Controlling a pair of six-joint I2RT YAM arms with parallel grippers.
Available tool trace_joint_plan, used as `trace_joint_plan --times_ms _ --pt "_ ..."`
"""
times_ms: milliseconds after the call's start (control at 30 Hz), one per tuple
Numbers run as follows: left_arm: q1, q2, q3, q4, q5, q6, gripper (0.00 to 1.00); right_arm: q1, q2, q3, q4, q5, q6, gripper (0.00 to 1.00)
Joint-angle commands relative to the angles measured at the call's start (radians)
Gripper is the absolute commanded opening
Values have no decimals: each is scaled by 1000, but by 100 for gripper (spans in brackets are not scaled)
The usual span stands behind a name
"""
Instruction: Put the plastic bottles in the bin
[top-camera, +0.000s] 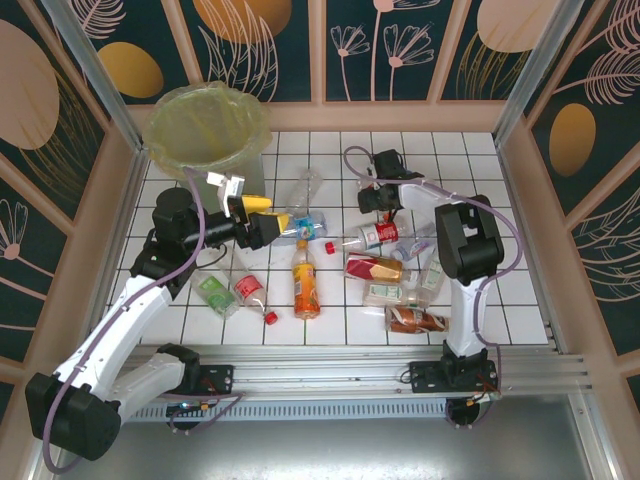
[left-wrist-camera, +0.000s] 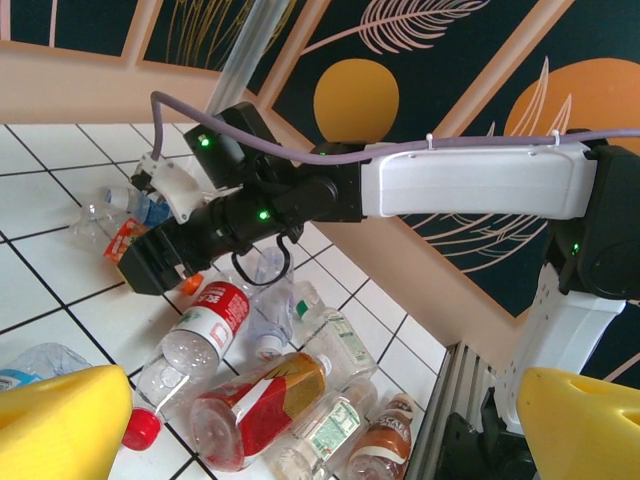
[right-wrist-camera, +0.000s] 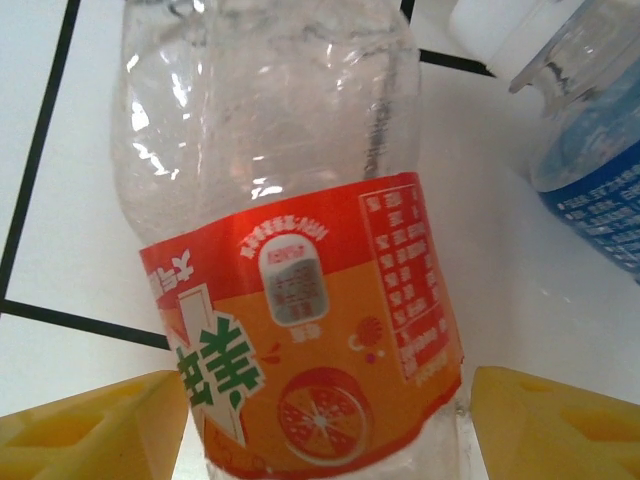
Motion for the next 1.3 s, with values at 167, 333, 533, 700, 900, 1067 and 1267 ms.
trace_joint_plan --times_ms 167,333,533,700,900,1067,1267 --pt "-4 -9 6 11 -6 9 99 10 43 49 -29 19 -29 70" --pt "-5 -4 7 4 -15 8 99 17 48 52 -21 11 -32 66" --pt "-5 -7 7 2 -28 6 99 22 59 66 -23 11 -40 61" --pt "-5 -6 1 15 -56 -16 99 25 47 75 -27 10 -46 59" --pt "-5 -6 -47 123 -99 -111 99 27 1 89 -14 -28 -46 59" --pt "-10 32 -63 172 -139 -142 98 32 -69 93 -6 -82 -41 59" --pt "-25 107 -74 306 -157 -218 98 37 -204 48 23 -228 -13 59"
